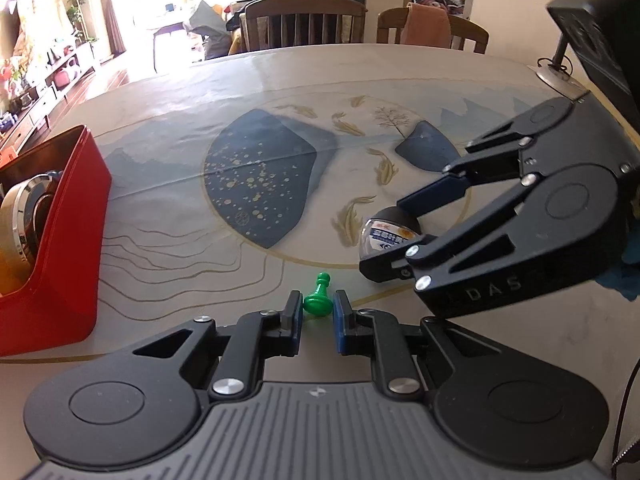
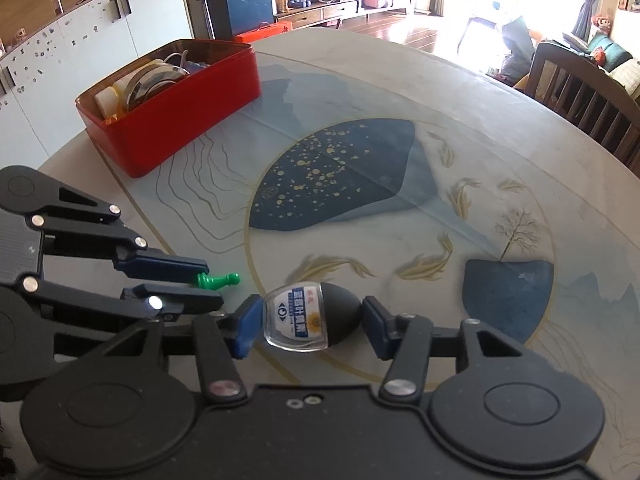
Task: Organize rigid objects
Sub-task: 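Grasp the small black-capped bottle with the right tool while the left tool grasps the green pushpin, then carry the black-capped bottle and green pushpin over the red tin and lower them inside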
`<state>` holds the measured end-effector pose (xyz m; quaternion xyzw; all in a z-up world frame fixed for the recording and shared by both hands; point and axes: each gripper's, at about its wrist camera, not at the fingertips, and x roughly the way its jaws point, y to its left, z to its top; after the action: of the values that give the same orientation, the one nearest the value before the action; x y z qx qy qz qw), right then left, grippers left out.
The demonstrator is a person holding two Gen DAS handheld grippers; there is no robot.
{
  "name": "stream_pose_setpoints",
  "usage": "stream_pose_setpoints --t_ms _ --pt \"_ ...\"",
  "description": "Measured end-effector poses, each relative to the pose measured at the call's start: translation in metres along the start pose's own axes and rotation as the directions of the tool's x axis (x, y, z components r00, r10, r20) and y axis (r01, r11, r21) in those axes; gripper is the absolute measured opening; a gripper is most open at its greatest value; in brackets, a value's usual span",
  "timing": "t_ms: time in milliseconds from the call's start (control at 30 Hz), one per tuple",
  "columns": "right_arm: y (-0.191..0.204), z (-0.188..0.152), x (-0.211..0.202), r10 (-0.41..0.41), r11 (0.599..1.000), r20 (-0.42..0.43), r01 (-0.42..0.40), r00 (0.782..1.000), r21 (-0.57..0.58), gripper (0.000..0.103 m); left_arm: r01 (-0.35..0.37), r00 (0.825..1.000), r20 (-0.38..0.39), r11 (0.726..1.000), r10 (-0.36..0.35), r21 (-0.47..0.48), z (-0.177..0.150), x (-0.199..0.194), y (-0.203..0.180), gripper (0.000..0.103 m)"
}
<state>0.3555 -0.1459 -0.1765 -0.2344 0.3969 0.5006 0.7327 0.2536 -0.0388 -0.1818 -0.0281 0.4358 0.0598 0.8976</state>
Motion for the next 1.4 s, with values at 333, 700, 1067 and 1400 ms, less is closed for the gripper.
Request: stream_pose_setpoints --t_ms 333,700,1067,1400 --pt "0.005 -0.01 -0.023 -0.041 0.997 0.021 0.039 0.999 0.07 0.053 -0.016 1.0 -0.001 0.999 0.016 -0.042 0.002 -0.011 0.004 0.015" --pt "0.019 -0.006 -0.065 -0.059 0.992 0.081 0.049 0.995 0.119 0.053 -0.021 1.0 0.021 0.996 0.023 -0.085 0.01 -0.041 0.016 0.015" --pt "0.057 0.021 -0.096 -0.06 0.993 0.155 0.043 0.986 0.112 0.053 -0.02 0.998 0.062 0.992 0.028 -0.125 0.018 -0.081 0.052 0.016" --pt "0.105 0.067 -0.094 -0.04 0.994 0.209 0.017 0.977 0.107 0.053 -0.034 0.995 0.087 0.987 0.048 -0.155 0.017 -0.111 0.111 0.016"
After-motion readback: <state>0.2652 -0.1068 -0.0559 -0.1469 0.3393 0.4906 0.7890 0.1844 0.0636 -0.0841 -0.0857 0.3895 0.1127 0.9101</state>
